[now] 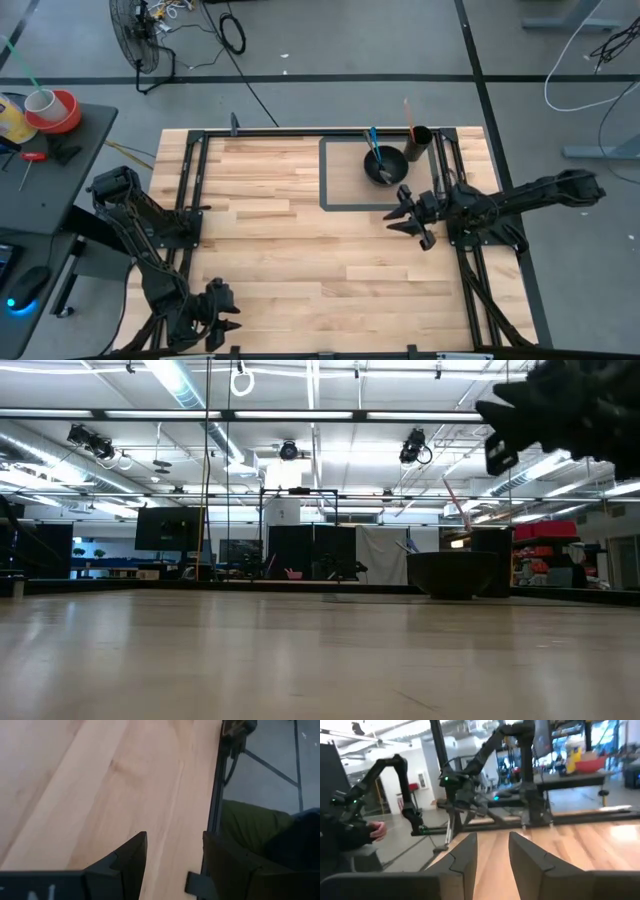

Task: Pick & Place Utensil
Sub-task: Return to Home Position

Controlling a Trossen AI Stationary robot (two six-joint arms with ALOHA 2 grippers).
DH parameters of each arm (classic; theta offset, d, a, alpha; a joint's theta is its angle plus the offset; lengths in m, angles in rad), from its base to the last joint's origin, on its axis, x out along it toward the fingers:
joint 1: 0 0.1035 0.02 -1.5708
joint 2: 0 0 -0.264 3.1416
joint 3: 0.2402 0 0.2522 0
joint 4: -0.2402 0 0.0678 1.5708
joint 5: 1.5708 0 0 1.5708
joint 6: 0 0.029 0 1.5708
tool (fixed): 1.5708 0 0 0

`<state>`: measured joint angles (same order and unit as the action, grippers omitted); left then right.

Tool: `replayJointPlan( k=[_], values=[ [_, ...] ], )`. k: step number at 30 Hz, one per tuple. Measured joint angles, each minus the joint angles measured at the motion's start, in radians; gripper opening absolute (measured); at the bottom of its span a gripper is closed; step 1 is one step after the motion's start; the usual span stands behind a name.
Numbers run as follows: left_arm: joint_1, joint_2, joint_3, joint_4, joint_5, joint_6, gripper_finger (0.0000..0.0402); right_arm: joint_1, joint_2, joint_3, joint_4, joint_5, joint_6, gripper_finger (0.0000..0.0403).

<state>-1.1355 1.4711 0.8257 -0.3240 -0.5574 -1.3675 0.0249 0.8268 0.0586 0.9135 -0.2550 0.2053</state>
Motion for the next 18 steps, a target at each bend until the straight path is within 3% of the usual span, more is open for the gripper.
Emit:
replayJointPlan(
  k=[3, 9, 12, 14, 18],
  values=[
    [0.0, 0.0, 0.0, 0.002, 0.023, -0.002, 0.0197, -0.02, -0.05, -0.042, 0.008, -0.021, -0.018, 0.0114],
    [0.0, 0.0, 0.0, 0.029, 0.033, -0.014, 0.0197, -0.085, -0.154, -0.042, -0.084, -0.176, -0.016, 0.0114],
    [0.0, 0.0, 0.0, 0.05, 0.027, -0.022, 0.0197, -0.105, -0.168, -0.042, -0.131, -0.168, -0.06, 0.0114],
    [0.0, 0.0, 0.0, 0.055, -0.028, -0.004, 0.0197, -0.11, -0.167, -0.042, -0.157, -0.147, -0.091, 0.0114],
    [0.001, 0.0, 0.0, 0.046, -0.181, 0.19, 0.0197, -0.11, -0.167, -0.042, -0.239, -0.093, -0.109, 0.0114]
  ],
)
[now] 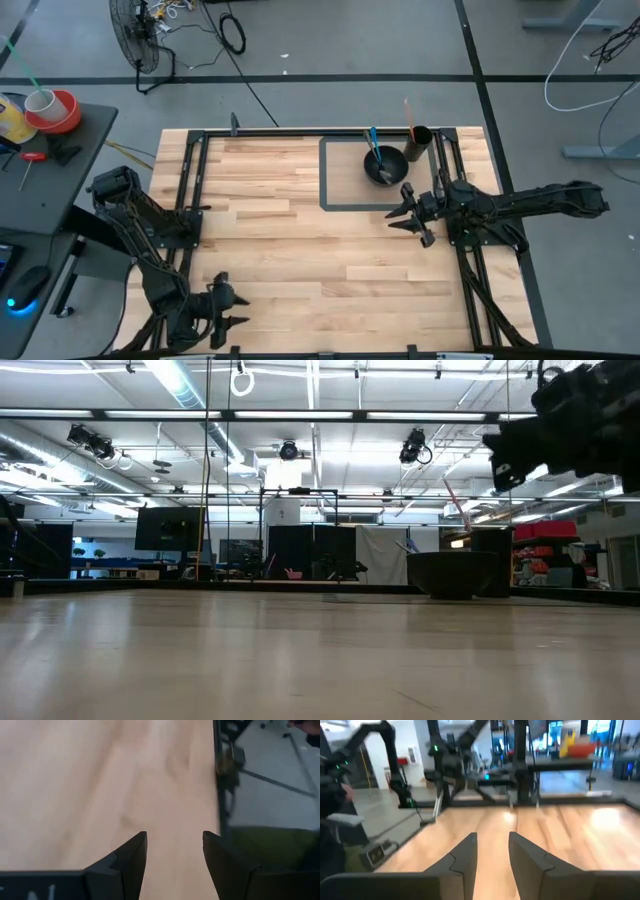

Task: Pick & Place Utensil
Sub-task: Return to Home Position

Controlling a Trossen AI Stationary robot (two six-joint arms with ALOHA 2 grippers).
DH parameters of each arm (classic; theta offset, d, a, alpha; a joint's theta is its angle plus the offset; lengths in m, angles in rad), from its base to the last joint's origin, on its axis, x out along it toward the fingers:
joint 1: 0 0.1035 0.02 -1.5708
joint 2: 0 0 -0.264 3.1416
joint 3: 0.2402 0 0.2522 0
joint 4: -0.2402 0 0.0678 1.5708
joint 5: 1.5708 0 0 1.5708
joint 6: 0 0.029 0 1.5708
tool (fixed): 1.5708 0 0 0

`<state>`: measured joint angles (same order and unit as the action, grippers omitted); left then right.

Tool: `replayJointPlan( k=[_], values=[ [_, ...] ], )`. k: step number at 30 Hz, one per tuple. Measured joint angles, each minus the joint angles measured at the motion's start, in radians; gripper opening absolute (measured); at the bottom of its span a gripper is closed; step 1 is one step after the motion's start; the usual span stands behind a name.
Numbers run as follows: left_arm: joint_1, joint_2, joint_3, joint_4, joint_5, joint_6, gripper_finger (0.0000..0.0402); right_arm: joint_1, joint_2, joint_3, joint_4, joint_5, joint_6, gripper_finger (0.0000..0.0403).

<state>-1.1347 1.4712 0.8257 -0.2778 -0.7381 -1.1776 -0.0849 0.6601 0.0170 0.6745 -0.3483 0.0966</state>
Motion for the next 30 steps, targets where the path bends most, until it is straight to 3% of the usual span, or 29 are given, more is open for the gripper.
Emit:
replayJointPlan(
  k=[5, 9, 16, 20, 24, 27, 30],
  values=[
    [0.067, 0.0, 0.0, -0.002, -0.204, 0.208, 0.0197, 0.0, 0.0, 0.0, -0.054, 0.018, -0.001, 0.0114],
    [0.203, 0.0, 0.0, 0.009, -0.178, 0.347, 0.0197, 0.0, 0.0, 0.0, -0.061, 0.018, -0.001, 0.0114],
    [0.513, 0.0, -0.001, 0.284, 0.053, 0.798, 0.0197, 0.0, 0.0, 0.0, -0.061, 0.018, -0.001, 0.0114],
    [0.679, 0.001, -0.001, 0.494, 0.301, 1.038, 0.0197, 0.0, 0.0, 0.0, -0.061, 0.018, -0.001, 0.0114],
    [0.81, 0.001, -0.001, 0.542, 0.512, 1.139, 0.0197, 0.0, 0.0, 0.0, -0.061, 0.018, -0.001, 0.0114],
    [0.878, -0.024, -0.045, 0.563, 0.545, 1.185, 0.0197, 0.0, 0.0, 0.0, -0.061, 0.018, -0.001, 0.0114],
    [0.966, -0.095, -0.17, 0.706, 0.597, 1.186, 0.0197, 0.0, 0.0, 0.0, -0.061, 0.018, -0.001, 0.0114]
  ],
)
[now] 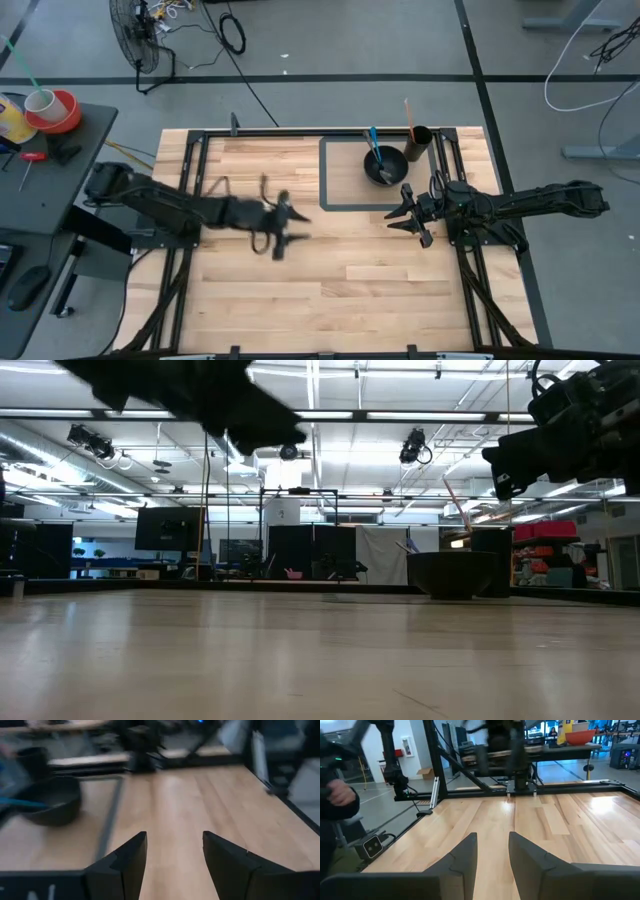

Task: Pick & Place Utensil
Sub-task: Return to Home Position

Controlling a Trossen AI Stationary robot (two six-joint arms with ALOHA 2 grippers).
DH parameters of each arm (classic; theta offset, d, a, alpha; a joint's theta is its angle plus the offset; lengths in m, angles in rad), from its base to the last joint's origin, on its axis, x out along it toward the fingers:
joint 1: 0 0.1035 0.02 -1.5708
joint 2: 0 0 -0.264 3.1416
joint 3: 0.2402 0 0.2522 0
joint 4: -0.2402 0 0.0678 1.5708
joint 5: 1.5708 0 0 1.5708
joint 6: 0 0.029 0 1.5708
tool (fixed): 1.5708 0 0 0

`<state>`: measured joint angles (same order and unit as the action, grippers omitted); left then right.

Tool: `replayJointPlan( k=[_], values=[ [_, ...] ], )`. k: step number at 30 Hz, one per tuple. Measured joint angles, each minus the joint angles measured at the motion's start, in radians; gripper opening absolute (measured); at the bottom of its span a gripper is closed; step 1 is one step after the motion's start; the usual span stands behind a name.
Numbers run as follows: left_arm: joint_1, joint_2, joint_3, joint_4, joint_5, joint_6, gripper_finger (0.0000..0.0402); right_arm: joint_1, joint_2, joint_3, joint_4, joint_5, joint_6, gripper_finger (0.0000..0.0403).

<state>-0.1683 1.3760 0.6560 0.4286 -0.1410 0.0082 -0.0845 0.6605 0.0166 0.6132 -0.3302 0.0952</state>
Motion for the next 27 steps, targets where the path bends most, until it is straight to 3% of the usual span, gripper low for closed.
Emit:
replayJointPlan(
  k=[4, 13, 17, 20, 22, 27],
  values=[
    [0.133, -0.159, -0.222, 0.195, 0.046, -0.046, 0.0197, 0.0, 0.0, 0.0, -0.001, 0.0, 0.0, 0.0114],
    [0.283, -0.639, -0.56, 0.207, 0.037, -0.075, 0.0197, 0.0, 0.0, 0.0, -0.001, 0.0, 0.0, 0.0114],
    [0.301, -0.829, -0.627, 0.171, -0.048, -0.077, 0.0197, 0.0, 0.0, 0.0, -0.002, 0.001, 0.0, 0.0114],
    [0.289, -0.956, -0.647, 0.04, -0.049, -0.052, 0.0197, 0.0, 0.0, 0.0, -0.002, 0.0, 0.0, 0.0114],
    [0.265, -1.025, -0.647, -0.059, -0.104, -0.024, 0.0197, 0.0, 0.0, 0.0, -0.002, 0.0, 0.0, 0.0114],
    [0.189, -1.176, -0.647, -0.075, -0.216, 0.052, 0.0197, 0.0, 0.0, 0.0, -0.002, 0.0, 0.0, 0.0114]
  ],
)
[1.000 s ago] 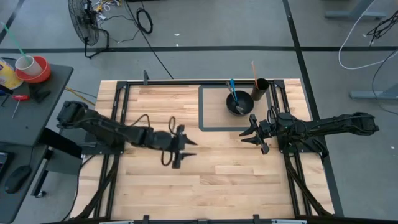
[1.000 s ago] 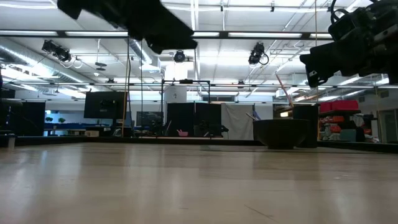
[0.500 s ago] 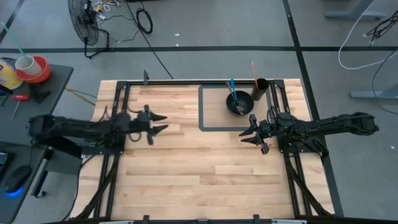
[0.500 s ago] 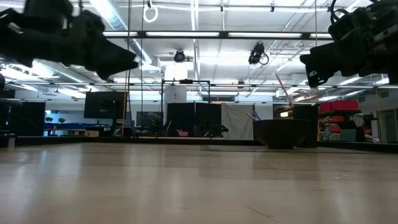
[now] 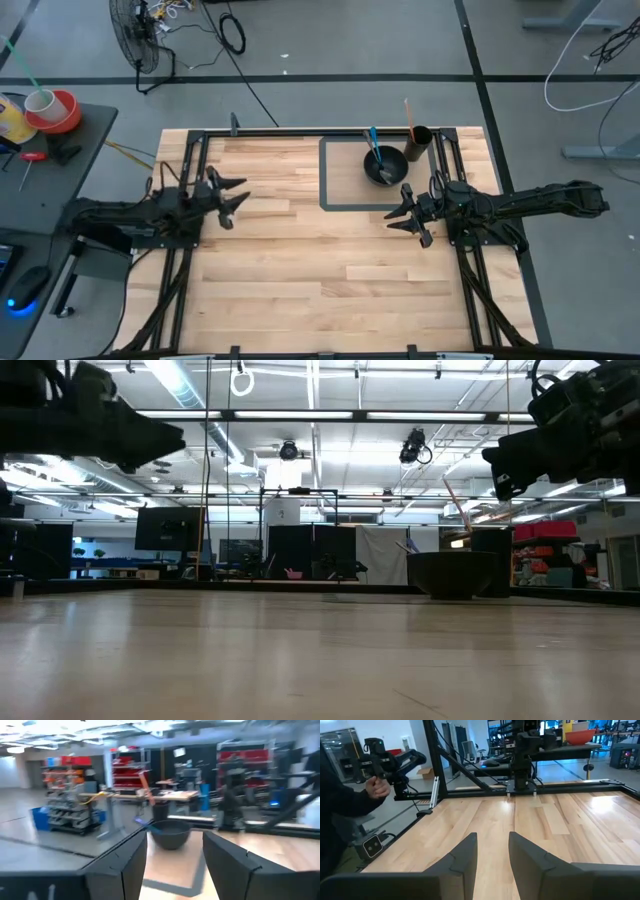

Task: Pick & Place Utensil
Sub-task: Return to Home Position

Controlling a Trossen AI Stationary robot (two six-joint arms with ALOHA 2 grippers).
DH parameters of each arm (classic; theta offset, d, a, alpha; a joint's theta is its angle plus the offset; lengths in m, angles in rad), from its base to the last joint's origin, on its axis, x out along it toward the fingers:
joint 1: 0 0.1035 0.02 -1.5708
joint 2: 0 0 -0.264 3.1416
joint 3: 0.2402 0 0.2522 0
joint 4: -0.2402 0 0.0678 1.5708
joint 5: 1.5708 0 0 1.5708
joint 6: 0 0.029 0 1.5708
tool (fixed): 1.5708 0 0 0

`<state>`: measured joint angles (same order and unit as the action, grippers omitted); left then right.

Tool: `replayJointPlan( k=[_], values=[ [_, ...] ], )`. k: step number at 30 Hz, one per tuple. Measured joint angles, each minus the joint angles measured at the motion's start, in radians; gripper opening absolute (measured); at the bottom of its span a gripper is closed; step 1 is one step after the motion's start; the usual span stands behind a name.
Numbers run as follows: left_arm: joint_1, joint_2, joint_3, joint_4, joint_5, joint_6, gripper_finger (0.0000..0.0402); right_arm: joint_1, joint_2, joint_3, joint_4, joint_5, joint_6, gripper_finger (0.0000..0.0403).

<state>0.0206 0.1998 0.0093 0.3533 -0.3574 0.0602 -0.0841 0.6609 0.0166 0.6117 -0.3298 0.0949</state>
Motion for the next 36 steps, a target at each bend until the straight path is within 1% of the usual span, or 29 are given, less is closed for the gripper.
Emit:
replayJointPlan(
  k=[4, 7, 11, 16, 20, 26, 29, 36],
  values=[
    [-0.061, -0.087, 0.0, -0.102, 0.038, -0.036, 0.0197, 0.0, 0.0, 0.0, 0.0, 0.0, 0.0, 0.0114],
    [-0.094, -0.125, 0.0, -0.155, 0.047, -0.054, 0.0197, 0.0, 0.0, 0.0, 0.0, 0.0, 0.0, 0.0114],
    [-0.121, -0.137, 0.0, -0.179, 0.059, -0.03, 0.0197, 0.0, 0.0, 0.0, 0.0, 0.0, 0.0, 0.0114],
    [-0.126, -0.126, 0.0, -0.277, 0.082, -0.044, 0.0197, 0.0, 0.0, 0.0, 0.0, 0.0, 0.0, 0.0114],
    [-0.126, -0.127, 0.0, -0.286, 0.084, -0.092, 0.0197, 0.0, 0.0, 0.0, 0.0, 0.0, 0.0, 0.0114],
    [-0.126, -0.128, 0.0, -0.285, 0.084, -0.257, 0.0197, 0.0, 0.0, 0.0, 0.0, 0.0, 0.0, 0.0114],
    [-0.126, -0.128, 0.0, -0.285, 0.083, -0.285, 0.0197, 0.0, 0.0, 0.0, 0.0, 0.0, 0.0, 0.0114],
    [-0.126, -0.128, 0.0, -0.286, 0.083, -0.285, 0.0197, 0.0, 0.0, 0.0, 0.0, 0.0, 0.0, 0.0114]
  ],
)
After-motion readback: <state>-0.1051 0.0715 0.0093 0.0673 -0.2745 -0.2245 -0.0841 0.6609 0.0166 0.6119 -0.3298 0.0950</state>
